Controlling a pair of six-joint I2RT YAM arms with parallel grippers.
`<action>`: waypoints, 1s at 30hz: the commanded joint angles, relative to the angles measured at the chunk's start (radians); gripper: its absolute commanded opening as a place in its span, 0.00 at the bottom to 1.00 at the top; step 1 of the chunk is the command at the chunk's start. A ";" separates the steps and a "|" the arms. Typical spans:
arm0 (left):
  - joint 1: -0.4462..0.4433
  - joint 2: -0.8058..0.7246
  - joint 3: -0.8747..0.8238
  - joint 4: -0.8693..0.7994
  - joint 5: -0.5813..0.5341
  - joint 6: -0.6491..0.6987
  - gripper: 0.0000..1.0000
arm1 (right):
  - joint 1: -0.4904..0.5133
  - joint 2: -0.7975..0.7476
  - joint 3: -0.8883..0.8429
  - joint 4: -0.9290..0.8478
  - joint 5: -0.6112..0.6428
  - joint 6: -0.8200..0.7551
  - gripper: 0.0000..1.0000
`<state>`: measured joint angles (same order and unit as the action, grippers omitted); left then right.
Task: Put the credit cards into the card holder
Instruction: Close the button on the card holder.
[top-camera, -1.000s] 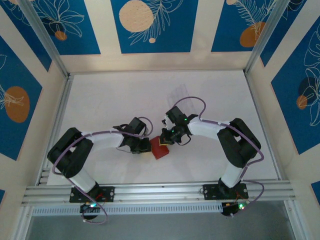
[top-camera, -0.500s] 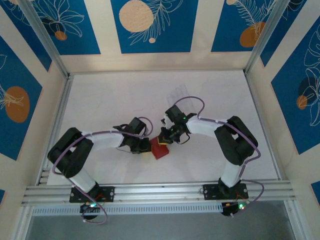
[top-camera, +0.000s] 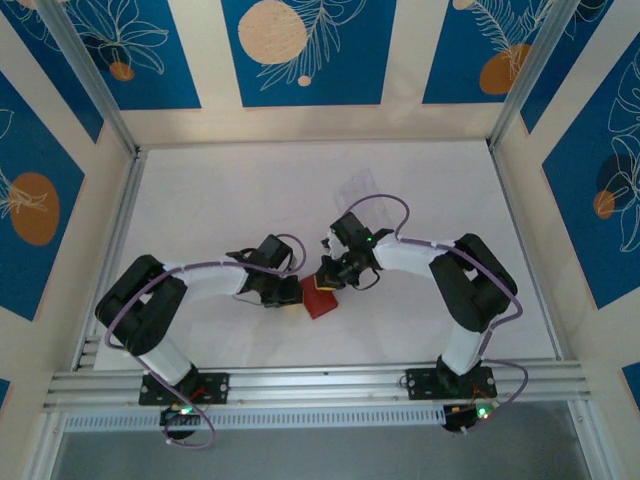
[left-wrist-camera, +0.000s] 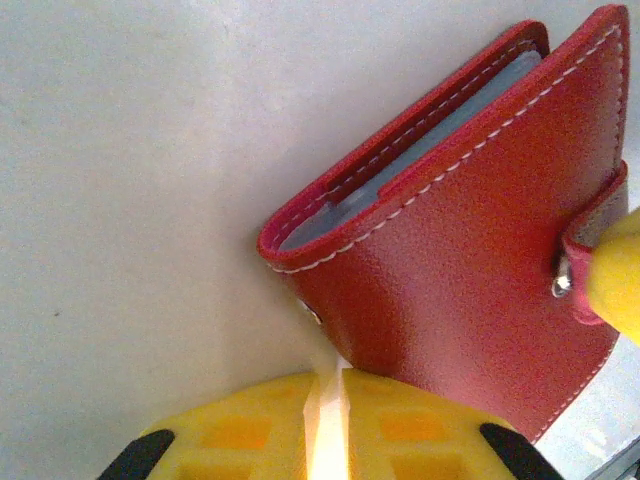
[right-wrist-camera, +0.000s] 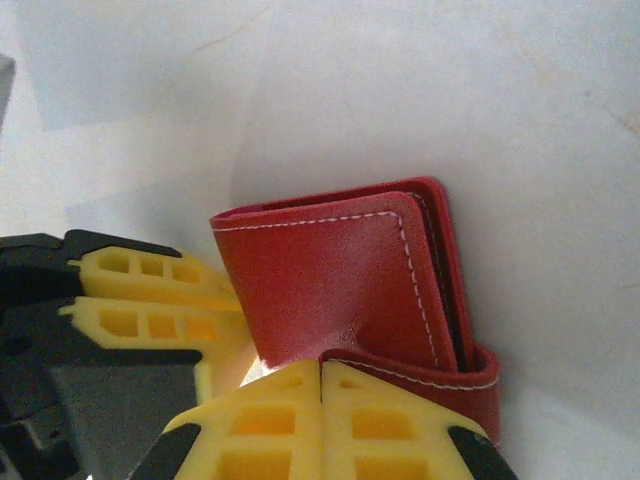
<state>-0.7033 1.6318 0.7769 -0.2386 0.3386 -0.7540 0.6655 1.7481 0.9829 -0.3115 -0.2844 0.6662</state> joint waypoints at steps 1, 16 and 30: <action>-0.031 0.068 -0.007 0.081 -0.004 -0.011 0.15 | -0.012 -0.055 -0.005 -0.055 -0.010 -0.005 0.00; -0.032 0.074 -0.005 0.082 0.000 -0.013 0.15 | -0.001 -0.003 0.005 -0.064 -0.010 -0.019 0.00; -0.033 0.070 -0.007 0.083 -0.002 -0.013 0.15 | 0.019 0.033 0.007 -0.065 0.008 -0.017 0.00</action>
<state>-0.7033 1.6329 0.7773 -0.2382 0.3389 -0.7540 0.6685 1.7531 0.9863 -0.3477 -0.2810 0.6548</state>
